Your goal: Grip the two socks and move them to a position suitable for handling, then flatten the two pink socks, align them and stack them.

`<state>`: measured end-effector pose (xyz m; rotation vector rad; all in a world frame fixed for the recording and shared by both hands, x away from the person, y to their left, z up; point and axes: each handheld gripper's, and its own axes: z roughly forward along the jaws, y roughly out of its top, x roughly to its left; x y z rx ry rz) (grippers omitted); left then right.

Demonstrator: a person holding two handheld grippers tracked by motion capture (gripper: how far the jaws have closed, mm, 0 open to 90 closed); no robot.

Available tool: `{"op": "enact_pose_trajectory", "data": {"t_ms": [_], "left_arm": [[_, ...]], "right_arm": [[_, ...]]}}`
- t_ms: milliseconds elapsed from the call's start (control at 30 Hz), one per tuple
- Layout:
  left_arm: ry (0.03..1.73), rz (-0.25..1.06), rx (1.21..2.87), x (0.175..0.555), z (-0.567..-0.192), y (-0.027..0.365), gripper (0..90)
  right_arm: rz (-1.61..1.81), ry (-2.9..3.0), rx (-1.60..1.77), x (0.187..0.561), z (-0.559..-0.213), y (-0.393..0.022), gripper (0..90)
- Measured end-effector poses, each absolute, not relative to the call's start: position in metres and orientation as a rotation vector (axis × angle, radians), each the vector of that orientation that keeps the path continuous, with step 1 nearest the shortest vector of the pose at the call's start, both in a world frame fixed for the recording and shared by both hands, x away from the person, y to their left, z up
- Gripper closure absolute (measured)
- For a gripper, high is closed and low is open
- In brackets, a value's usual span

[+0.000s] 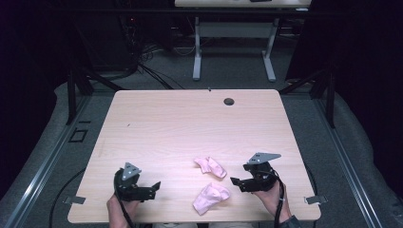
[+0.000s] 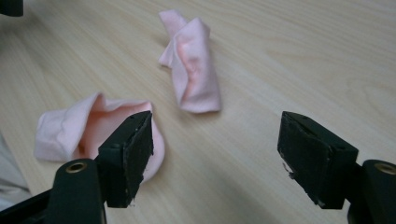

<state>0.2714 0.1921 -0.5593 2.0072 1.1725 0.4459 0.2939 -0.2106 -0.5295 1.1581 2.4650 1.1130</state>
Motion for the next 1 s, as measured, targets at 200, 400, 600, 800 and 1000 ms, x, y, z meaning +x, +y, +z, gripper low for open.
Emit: {"op": "enact_pose_trajectory", "data": {"t_ms": [200,400,600,800,1000], "left_arm": [[1.048,0.416,2.042,0.254,-0.557,0.156,1.5],[0.938,0.377,2.069,0.238,-0.554,0.125,3.5],[0.838,0.355,2.107,0.222,-0.555,0.095,15.9],[0.755,0.337,2.181,0.213,-0.56,0.071,35.8],[0.74,0.342,2.251,0.211,-0.568,0.057,52.6]], "right_arm": [[1.107,2.472,1.164,0.28,-0.535,-0.213,26.2],[1.12,2.471,1.168,0.272,-0.54,-0.211,27.2],[1.147,2.486,1.144,0.262,-0.544,-0.203,32.1],[1.171,2.517,1.078,0.254,-0.544,-0.193,41.9],[1.136,2.577,1.047,0.253,-0.556,-0.179,52.2]]}}
